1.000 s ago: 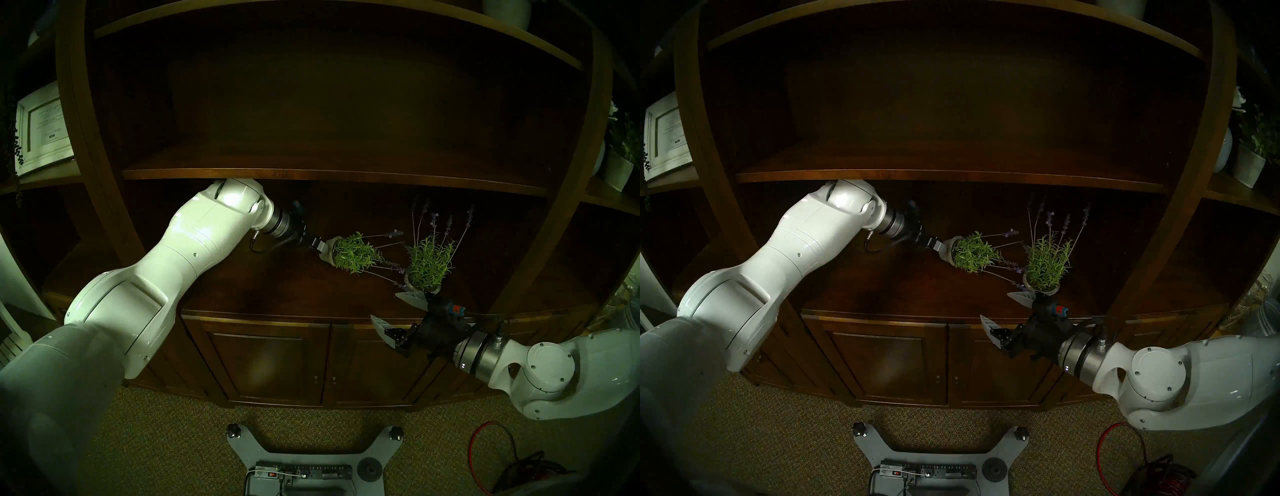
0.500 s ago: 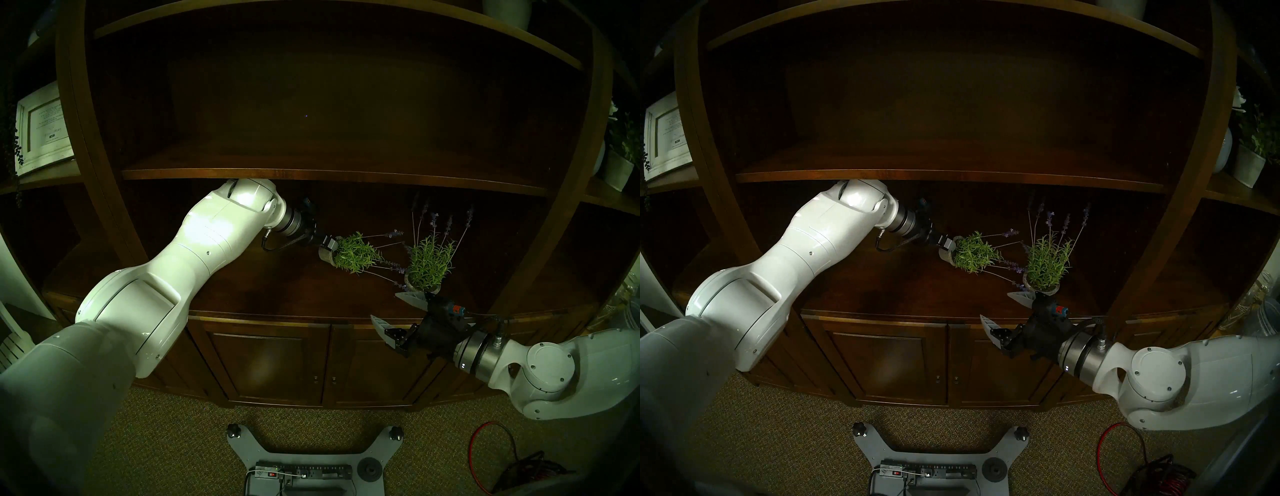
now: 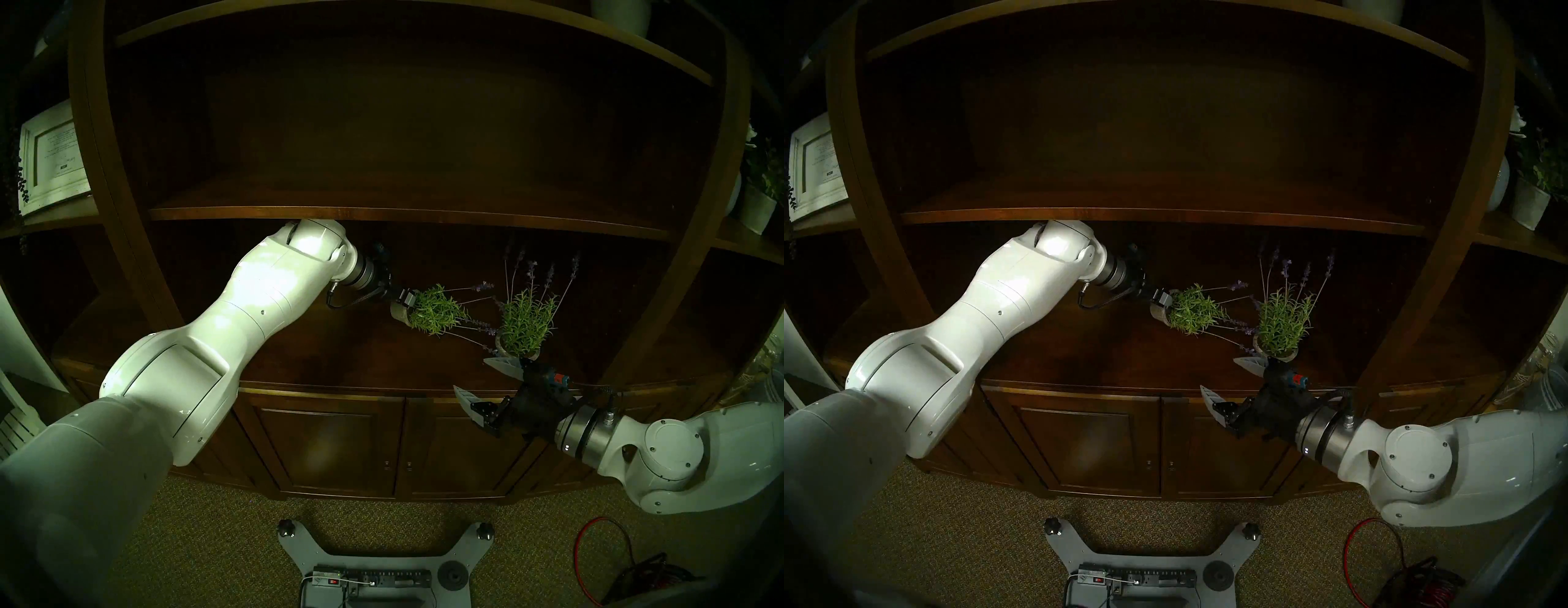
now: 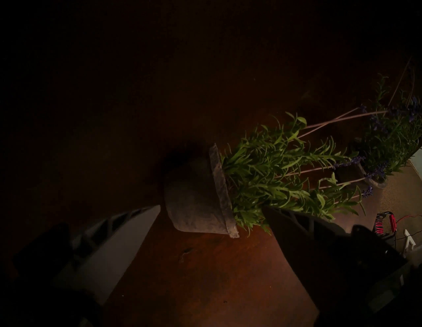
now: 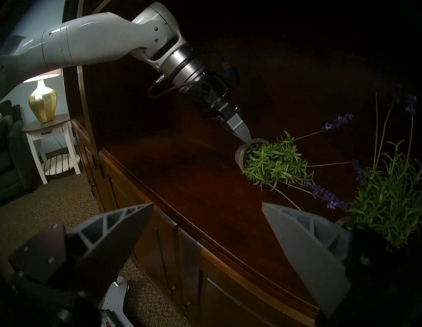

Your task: Place the fake decorative plant upright

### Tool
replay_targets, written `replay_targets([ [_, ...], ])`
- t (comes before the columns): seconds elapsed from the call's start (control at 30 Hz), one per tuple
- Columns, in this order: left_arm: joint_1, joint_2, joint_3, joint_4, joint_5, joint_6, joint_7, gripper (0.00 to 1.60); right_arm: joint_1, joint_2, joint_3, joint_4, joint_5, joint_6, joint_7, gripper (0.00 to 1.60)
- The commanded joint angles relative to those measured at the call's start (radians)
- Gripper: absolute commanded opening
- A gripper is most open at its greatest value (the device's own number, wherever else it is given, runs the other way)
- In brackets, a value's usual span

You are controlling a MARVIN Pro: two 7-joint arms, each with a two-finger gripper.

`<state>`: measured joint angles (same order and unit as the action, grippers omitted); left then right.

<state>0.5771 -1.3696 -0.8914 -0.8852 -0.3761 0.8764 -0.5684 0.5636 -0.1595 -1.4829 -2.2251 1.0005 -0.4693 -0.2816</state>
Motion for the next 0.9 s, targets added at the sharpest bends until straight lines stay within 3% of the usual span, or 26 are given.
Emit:
replay_targets([
  [0.0, -0.038, -0.021, -0.020, -0.017, -0.002, 0.005, 0.027, 1.60, 0.002, -0.004, 0.026, -0.003, 0.002, -0.022, -0.004, 1.60],
  [0.87, -0.047, -0.084, -0.035, 0.071, -0.011, -0.012, 0.125, 1.60, -0.009, -0.016, 0.031, -0.001, 0.003, -0.031, -0.015, 1.60],
])
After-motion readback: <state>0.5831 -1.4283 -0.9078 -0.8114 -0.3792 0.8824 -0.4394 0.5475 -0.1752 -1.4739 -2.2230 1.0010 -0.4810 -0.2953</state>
